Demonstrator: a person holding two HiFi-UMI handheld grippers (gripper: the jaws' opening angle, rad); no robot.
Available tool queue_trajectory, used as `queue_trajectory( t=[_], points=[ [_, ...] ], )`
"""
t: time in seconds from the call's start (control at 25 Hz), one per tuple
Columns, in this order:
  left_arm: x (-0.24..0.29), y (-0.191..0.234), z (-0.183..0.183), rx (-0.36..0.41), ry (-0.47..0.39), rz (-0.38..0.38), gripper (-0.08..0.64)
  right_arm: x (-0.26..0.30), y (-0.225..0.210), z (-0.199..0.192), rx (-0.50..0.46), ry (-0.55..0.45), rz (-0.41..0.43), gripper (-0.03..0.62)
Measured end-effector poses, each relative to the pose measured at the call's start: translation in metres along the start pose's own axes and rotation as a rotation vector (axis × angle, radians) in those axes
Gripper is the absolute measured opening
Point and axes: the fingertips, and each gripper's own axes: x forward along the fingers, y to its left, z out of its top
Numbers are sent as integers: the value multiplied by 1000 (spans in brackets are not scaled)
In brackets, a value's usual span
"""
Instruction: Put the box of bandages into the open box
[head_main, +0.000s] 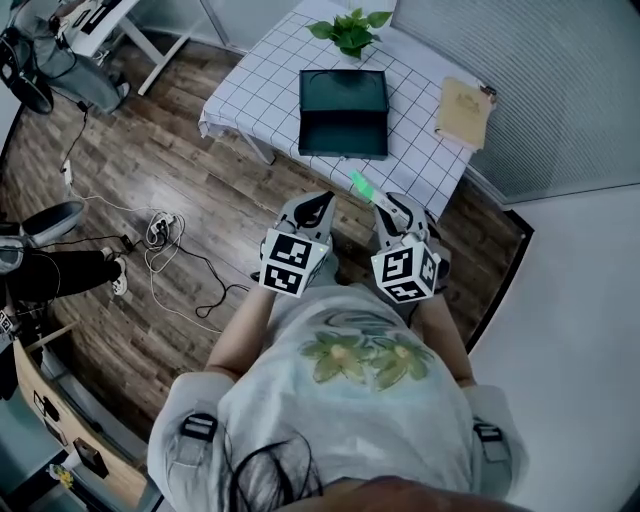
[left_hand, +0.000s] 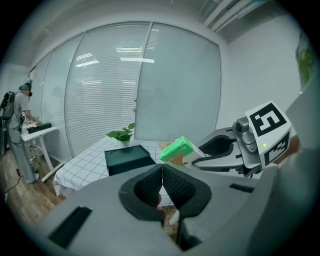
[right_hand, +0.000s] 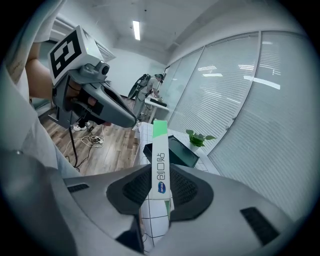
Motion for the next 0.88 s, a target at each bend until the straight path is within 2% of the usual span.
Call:
queue_trajectory(
  t=[0.52, 0.88],
  points=[
    [36, 58, 12, -13, 18, 7, 8, 56, -29, 22, -7, 13, 8, 94],
    [56, 104, 26, 18, 19, 2, 8, 93, -47, 42, 19, 11, 8, 94]
  ],
)
